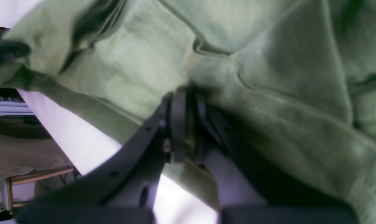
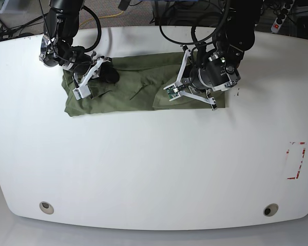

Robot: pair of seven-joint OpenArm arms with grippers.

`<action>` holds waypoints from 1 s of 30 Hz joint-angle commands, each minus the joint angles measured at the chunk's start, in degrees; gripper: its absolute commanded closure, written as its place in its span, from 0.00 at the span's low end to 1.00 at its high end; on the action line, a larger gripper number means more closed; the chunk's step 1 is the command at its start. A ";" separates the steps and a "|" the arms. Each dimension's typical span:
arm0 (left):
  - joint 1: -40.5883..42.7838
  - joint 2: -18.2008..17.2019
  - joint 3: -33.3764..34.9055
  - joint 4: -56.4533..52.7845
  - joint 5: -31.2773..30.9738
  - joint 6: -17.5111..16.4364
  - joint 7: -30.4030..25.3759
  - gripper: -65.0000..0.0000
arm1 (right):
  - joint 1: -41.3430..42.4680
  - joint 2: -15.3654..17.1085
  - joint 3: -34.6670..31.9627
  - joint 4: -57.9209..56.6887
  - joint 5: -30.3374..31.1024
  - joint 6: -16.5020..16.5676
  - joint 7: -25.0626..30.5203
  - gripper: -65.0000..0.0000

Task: Fold the T-shirt properly
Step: 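Lay the folded end down and press it flat with the left gripper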

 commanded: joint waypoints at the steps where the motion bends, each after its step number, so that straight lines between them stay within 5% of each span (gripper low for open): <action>1: -0.68 1.77 -0.08 1.08 -0.30 -0.10 -0.69 1.00 | -0.05 0.38 0.10 0.48 -1.15 -0.12 -1.05 0.95; 10: -0.77 4.05 6.16 0.73 0.14 -0.10 -0.69 1.00 | -0.05 0.30 0.10 0.48 -1.06 -0.12 -1.05 0.95; 21: -0.86 2.74 9.33 -2.70 0.58 -0.10 -0.78 0.57 | -0.05 0.30 0.10 0.39 -1.06 -0.12 -1.05 0.95; 27: -1.65 3.26 8.97 -1.65 -1.80 -0.10 -0.78 0.53 | 0.13 0.30 0.10 0.39 -1.06 -0.12 -1.05 0.95; 30: -2.97 3.26 7.74 1.43 -8.57 -0.10 -0.51 0.53 | 0.22 0.30 0.10 0.39 -1.06 -0.12 -1.05 0.95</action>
